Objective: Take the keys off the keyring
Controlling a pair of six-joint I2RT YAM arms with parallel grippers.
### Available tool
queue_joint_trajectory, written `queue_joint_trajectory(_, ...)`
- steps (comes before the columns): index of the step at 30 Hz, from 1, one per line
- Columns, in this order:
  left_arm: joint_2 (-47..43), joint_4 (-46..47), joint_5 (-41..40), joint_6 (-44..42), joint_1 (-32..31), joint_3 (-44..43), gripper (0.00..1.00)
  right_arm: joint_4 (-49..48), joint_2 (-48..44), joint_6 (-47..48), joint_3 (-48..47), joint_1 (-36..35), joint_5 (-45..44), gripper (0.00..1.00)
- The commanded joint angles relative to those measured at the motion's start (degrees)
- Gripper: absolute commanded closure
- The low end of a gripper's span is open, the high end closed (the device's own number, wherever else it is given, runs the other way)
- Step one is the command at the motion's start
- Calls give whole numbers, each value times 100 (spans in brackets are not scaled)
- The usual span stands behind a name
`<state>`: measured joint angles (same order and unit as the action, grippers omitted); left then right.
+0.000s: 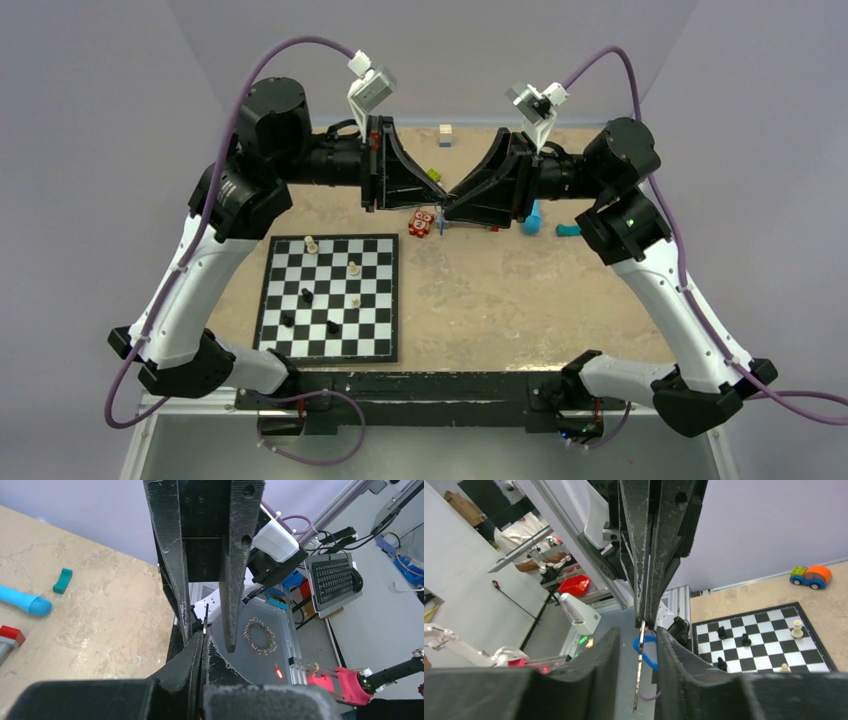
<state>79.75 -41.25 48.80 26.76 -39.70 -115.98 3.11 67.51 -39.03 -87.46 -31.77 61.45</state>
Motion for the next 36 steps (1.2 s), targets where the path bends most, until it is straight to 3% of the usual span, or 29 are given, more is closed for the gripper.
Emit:
queue_joint_trajectory(1, -199, 797, -125, 446, -46, 206, 100, -478, -23, -203, -85, -22, 121, 60)
queue_joint_trajectory(4, -252, 785, -163, 439, -50, 223, 100, -606, -25, -292, -81, -17, 199, 56)
queue_joint_trajectory(20, -462, 729, -395, 413, -40, 201, 100, -924, -71, -584, -99, 134, 499, 55)
queue_joint_trajectory(36, -468, 909, -495, 487, -46, 331, 100, -1102, 183, -861, -349, 93, 147, 68)
